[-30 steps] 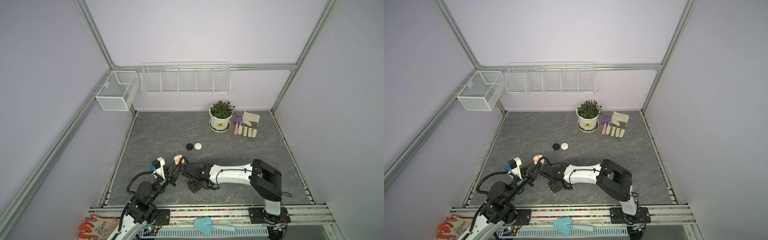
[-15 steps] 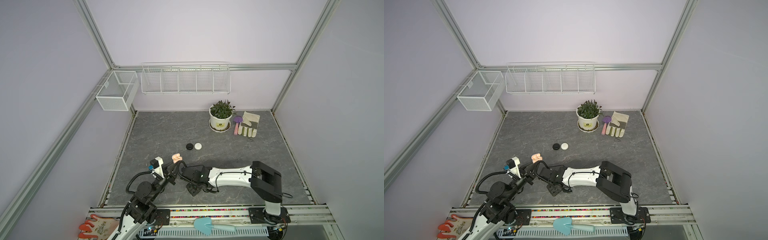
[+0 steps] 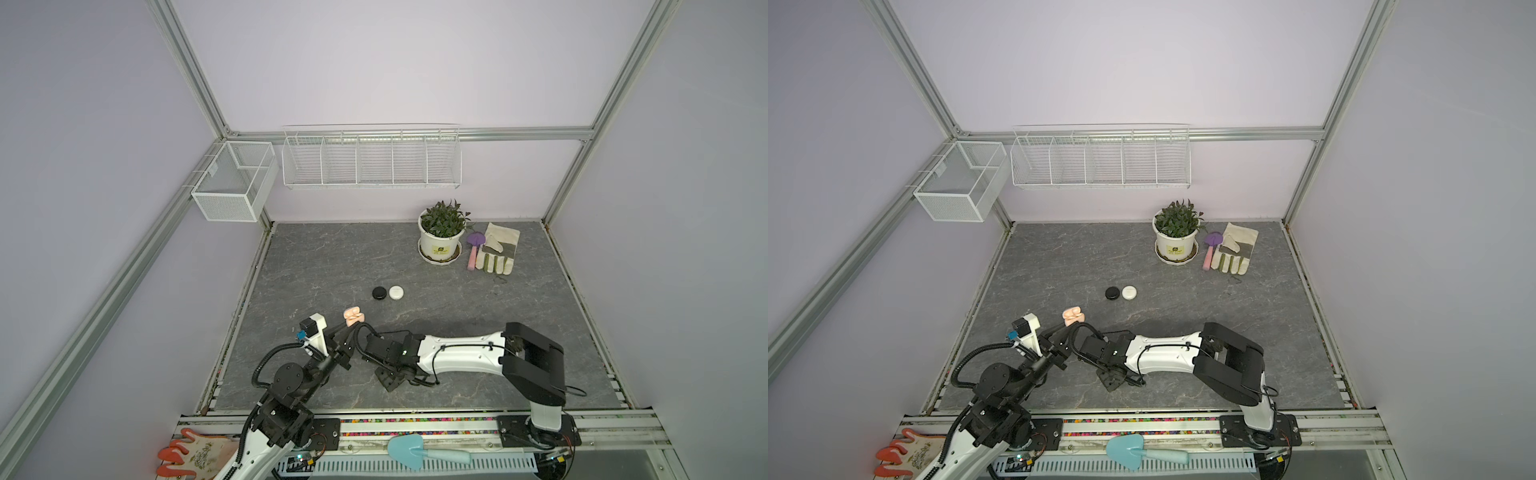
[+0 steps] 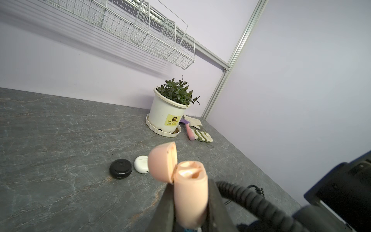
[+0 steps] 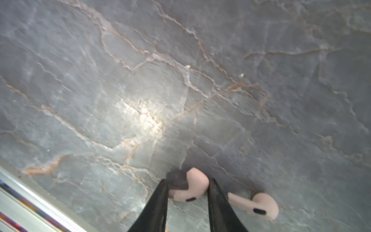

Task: Insert wireless bluetooth earbuds into charging case
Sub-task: Pick up the wireless bluetooth earbud from the bottom-center of the table.

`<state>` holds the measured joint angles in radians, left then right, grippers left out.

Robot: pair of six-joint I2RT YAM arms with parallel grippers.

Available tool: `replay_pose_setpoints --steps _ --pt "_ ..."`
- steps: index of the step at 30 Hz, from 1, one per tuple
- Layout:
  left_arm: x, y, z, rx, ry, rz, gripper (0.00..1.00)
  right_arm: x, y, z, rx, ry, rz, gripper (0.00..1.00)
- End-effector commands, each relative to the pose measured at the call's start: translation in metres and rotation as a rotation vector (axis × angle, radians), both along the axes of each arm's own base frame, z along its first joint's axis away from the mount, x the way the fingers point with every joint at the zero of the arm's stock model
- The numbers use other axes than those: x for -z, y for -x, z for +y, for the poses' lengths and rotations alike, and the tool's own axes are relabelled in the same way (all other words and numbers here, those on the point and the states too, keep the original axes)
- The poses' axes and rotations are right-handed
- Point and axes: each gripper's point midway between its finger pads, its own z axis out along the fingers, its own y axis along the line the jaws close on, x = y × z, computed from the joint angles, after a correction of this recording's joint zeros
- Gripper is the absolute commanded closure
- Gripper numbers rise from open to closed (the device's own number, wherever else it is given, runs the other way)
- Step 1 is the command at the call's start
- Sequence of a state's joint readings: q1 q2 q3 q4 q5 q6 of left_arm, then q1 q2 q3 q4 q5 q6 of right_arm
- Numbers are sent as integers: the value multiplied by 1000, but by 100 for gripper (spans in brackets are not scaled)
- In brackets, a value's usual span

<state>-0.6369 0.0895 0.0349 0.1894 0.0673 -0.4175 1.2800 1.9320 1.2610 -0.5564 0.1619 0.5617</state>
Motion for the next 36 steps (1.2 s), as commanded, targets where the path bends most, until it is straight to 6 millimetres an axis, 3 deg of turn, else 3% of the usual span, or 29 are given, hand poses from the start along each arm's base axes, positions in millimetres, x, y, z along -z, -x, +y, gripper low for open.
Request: replay_pose_setpoints --steps 1,11,19,25,36 --pt "-15 3 2 3 29 -41 100 5 8 -21 11 63 15 67" --pt "-14 3 1 2 27 -37 100 6 3 -20 26 46 11 70" --pt "-15 3 1 3 26 -38 100 11 -6 -8 25 30 23 65" --pt "-14 3 1 3 26 -37 100 15 -10 -11 43 48 31 64" --pt "-14 3 1 4 25 -39 100 19 -11 -7 46 60 46 70"
